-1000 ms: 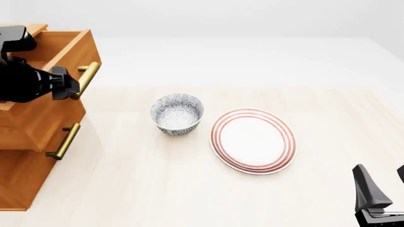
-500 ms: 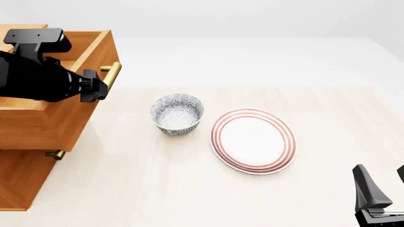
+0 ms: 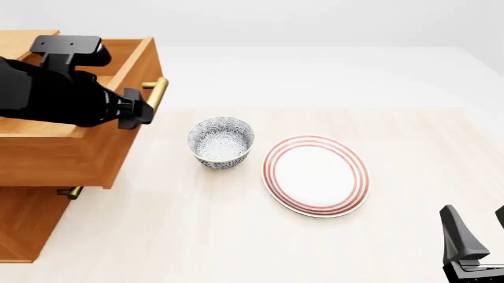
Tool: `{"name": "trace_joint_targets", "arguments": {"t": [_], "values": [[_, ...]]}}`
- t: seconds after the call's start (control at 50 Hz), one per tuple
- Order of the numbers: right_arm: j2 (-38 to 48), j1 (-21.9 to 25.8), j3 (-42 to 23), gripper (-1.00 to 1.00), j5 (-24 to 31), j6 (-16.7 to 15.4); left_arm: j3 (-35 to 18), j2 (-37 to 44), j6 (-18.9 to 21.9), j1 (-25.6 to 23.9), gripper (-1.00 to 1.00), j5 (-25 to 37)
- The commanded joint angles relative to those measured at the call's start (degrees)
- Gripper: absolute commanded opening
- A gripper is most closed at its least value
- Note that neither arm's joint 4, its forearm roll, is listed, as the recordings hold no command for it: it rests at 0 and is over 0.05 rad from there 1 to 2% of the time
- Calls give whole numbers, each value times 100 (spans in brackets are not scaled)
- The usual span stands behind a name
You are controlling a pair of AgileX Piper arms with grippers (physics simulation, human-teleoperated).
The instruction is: Open the top drawer of the cabinet.
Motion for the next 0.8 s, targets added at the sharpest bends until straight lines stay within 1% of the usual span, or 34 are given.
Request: {"name": "trace_joint_targets", "arguments": {"t": [0.02,0.34,0.48,0.5,0.6,0.64,0.8], "values": [[0,0,0,100,0,-2,189,321,160,-239,100,33],[0,1,0,100,0,-1,118,306,218,-430,100,130],[0,-1,0,100,0,0,72,323,219,-563,100,143],[0,0,0,100,0,0,44,332,140,-674,100,127],[0,1,0,100,-1,-1,9,292,227,-648,100,178],[0,1,0,100,0,-1,12,236,269,-561,100,209],[0,1,0,100,0,0,-91,143,325,-471,100,339]]}}
